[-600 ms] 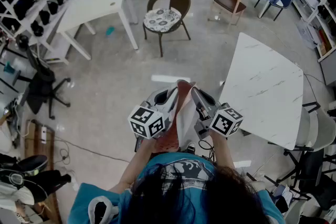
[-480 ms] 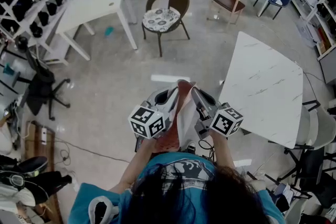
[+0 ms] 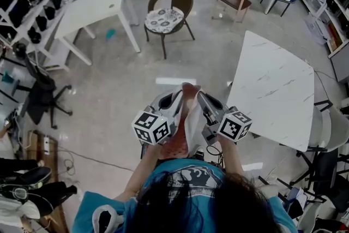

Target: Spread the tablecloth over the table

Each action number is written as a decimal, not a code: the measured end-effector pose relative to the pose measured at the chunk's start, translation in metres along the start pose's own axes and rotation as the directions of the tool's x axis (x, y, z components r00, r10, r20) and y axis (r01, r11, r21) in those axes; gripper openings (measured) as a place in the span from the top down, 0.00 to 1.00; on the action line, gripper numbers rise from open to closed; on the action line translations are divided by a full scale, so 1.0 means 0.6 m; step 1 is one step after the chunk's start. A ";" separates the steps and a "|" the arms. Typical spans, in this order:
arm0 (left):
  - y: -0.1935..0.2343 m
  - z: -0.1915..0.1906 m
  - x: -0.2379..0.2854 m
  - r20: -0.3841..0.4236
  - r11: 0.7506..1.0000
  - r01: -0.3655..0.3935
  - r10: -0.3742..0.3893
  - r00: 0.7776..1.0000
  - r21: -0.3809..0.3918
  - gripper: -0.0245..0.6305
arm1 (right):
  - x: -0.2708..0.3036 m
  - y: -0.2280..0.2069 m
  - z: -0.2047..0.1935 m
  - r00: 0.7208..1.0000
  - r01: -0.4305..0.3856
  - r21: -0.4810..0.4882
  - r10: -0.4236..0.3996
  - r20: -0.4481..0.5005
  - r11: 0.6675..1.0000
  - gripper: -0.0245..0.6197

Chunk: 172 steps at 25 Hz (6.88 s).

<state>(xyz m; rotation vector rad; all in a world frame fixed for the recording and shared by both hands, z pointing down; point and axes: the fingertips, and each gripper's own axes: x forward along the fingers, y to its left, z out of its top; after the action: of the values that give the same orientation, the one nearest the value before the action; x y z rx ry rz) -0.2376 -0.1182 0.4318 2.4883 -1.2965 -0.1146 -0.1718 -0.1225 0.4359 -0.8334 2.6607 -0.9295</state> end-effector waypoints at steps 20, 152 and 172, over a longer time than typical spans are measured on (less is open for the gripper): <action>0.059 0.014 0.017 0.001 0.995 0.087 -0.087 0.996 -0.046 0.93 | 0.047 -0.016 -0.005 0.994 0.106 -0.051 -0.106 0.004 0.993 0.95; -0.094 -0.317 0.331 -0.307 0.976 -0.040 -0.028 0.951 -0.214 0.93 | -1.127 -0.464 0.182 0.255 0.861 0.345 -0.905 0.341 0.373 0.95; -0.210 -0.416 0.294 -0.469 0.954 -0.240 0.298 0.832 0.179 0.71 | -1.218 -0.569 0.073 0.373 0.904 0.183 -0.922 0.103 0.386 0.84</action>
<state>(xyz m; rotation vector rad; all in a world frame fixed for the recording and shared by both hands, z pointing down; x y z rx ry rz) 0.0191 -0.1310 0.6397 2.1738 -1.4250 0.6390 0.5954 0.0537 0.6177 -2.3602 1.7652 -1.0388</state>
